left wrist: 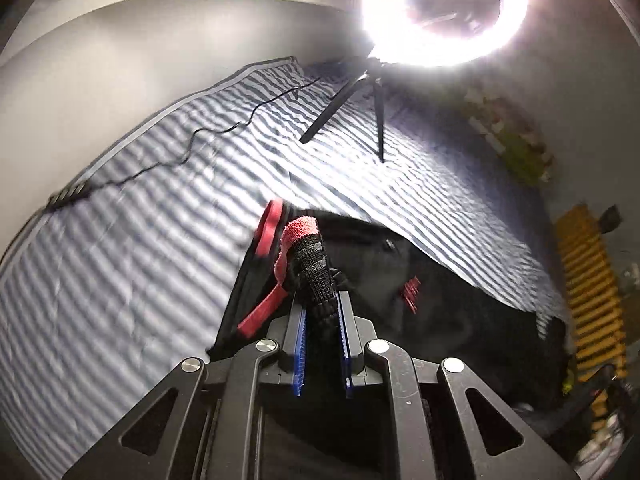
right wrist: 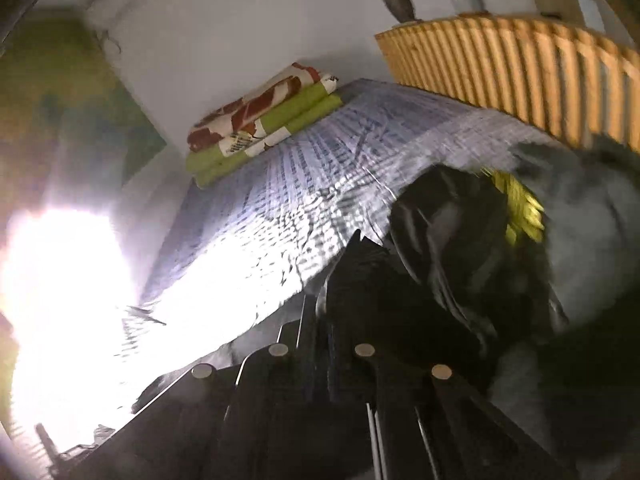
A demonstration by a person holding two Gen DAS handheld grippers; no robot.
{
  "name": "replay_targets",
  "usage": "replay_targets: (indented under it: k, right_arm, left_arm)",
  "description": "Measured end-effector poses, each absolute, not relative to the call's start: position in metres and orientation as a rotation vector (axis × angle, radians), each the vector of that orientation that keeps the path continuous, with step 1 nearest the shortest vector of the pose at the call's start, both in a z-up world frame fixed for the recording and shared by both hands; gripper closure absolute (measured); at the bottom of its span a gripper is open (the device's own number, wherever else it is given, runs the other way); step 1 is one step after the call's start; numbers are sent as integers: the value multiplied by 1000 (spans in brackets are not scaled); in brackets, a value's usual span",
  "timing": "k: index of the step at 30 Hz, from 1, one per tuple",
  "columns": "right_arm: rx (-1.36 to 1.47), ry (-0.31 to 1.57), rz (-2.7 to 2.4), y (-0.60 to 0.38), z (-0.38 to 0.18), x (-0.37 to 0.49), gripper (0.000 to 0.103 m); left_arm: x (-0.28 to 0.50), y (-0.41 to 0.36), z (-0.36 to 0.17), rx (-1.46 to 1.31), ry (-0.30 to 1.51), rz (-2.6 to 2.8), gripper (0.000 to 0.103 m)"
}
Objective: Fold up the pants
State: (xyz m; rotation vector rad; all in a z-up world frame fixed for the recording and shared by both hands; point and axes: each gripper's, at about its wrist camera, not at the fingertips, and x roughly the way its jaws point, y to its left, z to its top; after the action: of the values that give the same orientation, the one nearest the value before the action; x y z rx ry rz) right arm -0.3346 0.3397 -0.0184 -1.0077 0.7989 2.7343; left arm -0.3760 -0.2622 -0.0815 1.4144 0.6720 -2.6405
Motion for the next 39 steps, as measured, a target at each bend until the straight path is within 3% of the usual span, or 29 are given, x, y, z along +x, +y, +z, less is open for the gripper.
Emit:
replay_targets:
  k: [9,12,13,14,16,17,18,23,31,34,37,39]
  right_arm:
    - [-1203,588,2584,319,-101,-495,99]
    - [-1372,583,2565,315,-130,-526,95]
    - [-1415,595,2545,317,-136,-531,93]
    - [-1435,595,2543,318,-137,-534,88]
    - [-1412,568,2607,318,-130,-531,69]
    - [-1384,538,2631,318,-124,-528,56]
    - [-1356,513,2656,318,-118,-524,49]
    - [-1298,442,2790,311,-88,-504,49]
    - [-1548,-44,2990,210,-120,-441,49]
    - [-1578,20,2935,215,-135,-427,49]
    - [-1564,59,2930,231,-134,-411,49]
    - [-1579,54,2930,238,-135,-402,49]
  left_arm:
    - [-497,-241,-151,1542,544,-2505,88]
    - [-508,-242,-152,1579,605,-2519,68]
    - [-507,-245,-148,1565,624,-2535,52]
    - [-505,-248,-142,1539,640,-2555,36]
    - [-500,-261,-124,1465,679,-2603,25]
    - [-497,-267,-118,1437,693,-2610,25]
    - [-493,-274,-112,1410,699,-2613,25]
    - [-466,-272,-112,1469,623,-2713,27]
    - [-493,-222,-157,1571,355,-2659,25]
    - [-498,-244,-157,1549,487,-2618,24]
    - [-486,-261,-144,1475,395,-2637,14]
    - [-480,-274,-144,1491,428,-2638,13]
